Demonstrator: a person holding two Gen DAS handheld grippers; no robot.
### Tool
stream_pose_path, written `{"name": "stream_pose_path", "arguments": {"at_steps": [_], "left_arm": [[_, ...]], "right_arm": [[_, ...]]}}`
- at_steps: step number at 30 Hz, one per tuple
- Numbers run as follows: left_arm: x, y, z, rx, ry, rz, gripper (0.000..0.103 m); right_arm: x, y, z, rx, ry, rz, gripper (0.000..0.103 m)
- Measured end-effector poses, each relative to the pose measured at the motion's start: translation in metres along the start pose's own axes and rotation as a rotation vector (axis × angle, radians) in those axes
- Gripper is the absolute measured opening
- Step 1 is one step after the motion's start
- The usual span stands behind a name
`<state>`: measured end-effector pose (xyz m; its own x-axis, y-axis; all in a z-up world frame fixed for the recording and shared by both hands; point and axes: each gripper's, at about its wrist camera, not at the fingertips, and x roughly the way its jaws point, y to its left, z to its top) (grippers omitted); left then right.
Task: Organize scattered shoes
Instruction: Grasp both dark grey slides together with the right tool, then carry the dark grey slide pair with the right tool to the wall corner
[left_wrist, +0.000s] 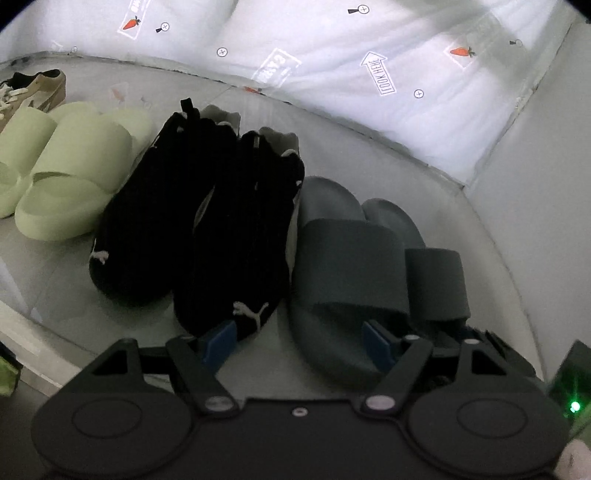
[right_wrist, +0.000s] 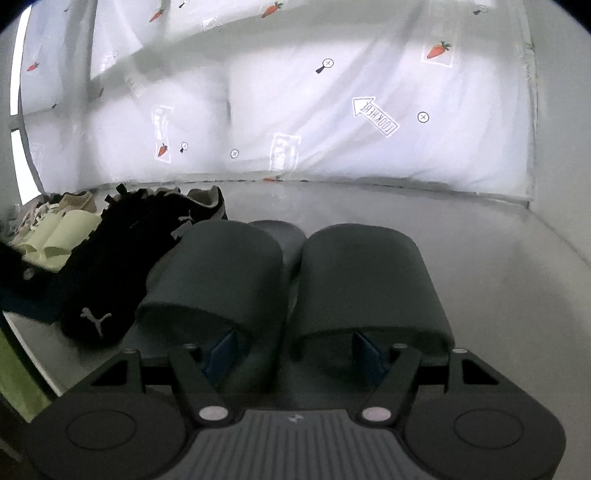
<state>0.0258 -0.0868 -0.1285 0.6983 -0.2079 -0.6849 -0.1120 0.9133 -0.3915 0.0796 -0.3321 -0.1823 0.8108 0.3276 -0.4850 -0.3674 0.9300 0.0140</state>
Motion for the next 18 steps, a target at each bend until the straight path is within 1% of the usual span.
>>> {"name": "stream_pose_path", "arguments": {"at_steps": [3,4,5,6,8,9,10,12,15,18], "left_arm": [[-0.004,-0.004,-0.003,-0.007,-0.007,0.016,0.076],[-0.006,-0.006,-0.003,-0.007,-0.011,0.023,0.076],[-0.008,-0.008,-0.003,-0.009,-0.016,0.024,0.076],[-0.011,-0.01,-0.004,-0.012,-0.025,0.022,0.076],[-0.015,-0.014,-0.006,-0.011,-0.033,0.024,0.076],[-0.018,-0.018,-0.007,-0.009,-0.039,0.028,0.076],[-0.022,-0.021,-0.007,-0.009,-0.046,0.029,0.076],[-0.027,-0.025,-0.007,-0.007,-0.06,0.027,0.076],[-0.038,-0.033,-0.004,0.014,-0.086,0.017,0.076],[-0.046,-0.038,0.004,0.018,-0.118,0.006,0.076]], "right_arm": [[0.005,0.002,-0.001,-0.005,-0.021,-0.003,0.068],[0.006,0.002,-0.001,-0.008,-0.026,-0.006,0.065],[0.007,0.002,-0.001,-0.013,-0.034,-0.005,0.06],[0.006,0.003,-0.001,-0.025,-0.041,0.001,0.057],[0.002,0.007,0.0,-0.057,-0.046,0.0,0.043],[0.0,0.011,0.001,-0.085,-0.048,-0.004,0.039],[-0.004,0.013,0.005,-0.105,-0.058,0.001,0.032],[-0.008,0.015,0.011,-0.13,-0.08,0.004,0.029],[-0.012,0.011,0.028,-0.12,-0.081,0.017,0.029],[-0.017,0.005,0.044,-0.106,-0.078,0.006,0.03]]}}
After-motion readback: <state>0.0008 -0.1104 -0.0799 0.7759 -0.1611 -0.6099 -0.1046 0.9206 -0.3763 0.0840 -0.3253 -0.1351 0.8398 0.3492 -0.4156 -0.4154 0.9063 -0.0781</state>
